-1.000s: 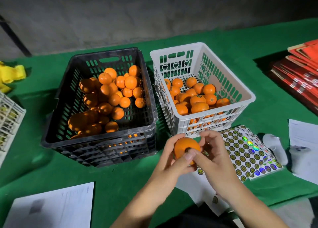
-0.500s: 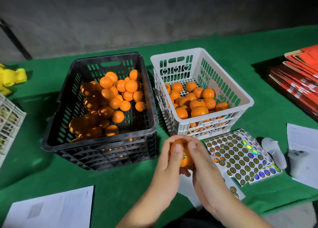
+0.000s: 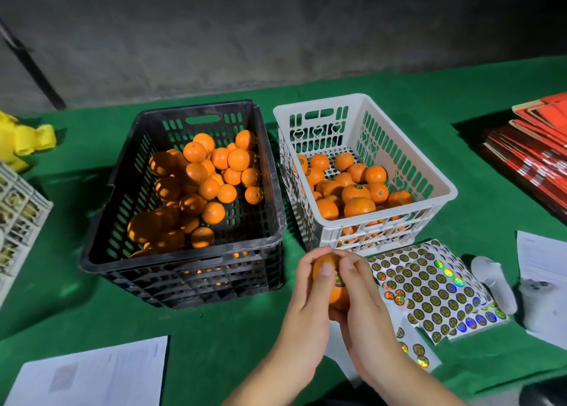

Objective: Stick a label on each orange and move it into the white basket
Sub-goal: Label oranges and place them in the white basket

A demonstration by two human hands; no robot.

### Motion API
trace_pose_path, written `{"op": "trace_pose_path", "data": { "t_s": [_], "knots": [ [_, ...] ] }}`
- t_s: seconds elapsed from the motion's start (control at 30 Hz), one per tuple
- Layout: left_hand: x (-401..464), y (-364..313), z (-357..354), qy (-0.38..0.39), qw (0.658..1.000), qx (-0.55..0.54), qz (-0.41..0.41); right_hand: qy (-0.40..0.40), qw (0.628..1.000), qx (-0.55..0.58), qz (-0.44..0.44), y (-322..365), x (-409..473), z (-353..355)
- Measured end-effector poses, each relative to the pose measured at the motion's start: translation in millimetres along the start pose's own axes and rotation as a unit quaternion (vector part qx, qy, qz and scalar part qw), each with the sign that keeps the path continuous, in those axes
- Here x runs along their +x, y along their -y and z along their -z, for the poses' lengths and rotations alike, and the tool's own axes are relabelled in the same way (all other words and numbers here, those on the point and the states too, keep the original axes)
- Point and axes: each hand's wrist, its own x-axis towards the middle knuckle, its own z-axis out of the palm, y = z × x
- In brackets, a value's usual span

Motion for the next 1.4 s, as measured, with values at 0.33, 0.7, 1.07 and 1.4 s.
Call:
{"op": "trace_pose_path", "data": {
  "t_s": [0.33,0.7,1.07,1.4],
  "knots": [
    [14.5,-2.6,10.1,-0.032,0.999,-0.037,0.000,0.047,0.997,-0.052,0.022,11.2,14.2,-8.7],
    [62.4,-68.0,104.4,-0.059,0.848,0.484,-0.207,0.007,0.938,-0.336,0.081,69.5,169.9,-4.9],
    [146.3,-118.3,224.3,-0.156,0.638,0.750,0.079,-0.026,0.687,-0.714,0.133,20.6,212.6,-20.2],
    [167.3,-122.7,250.7,-0.109,0.671,0.684,0.265,-0.028,0.673,-0.718,0.175,20.4,209.0,-17.5]
  ]
}}
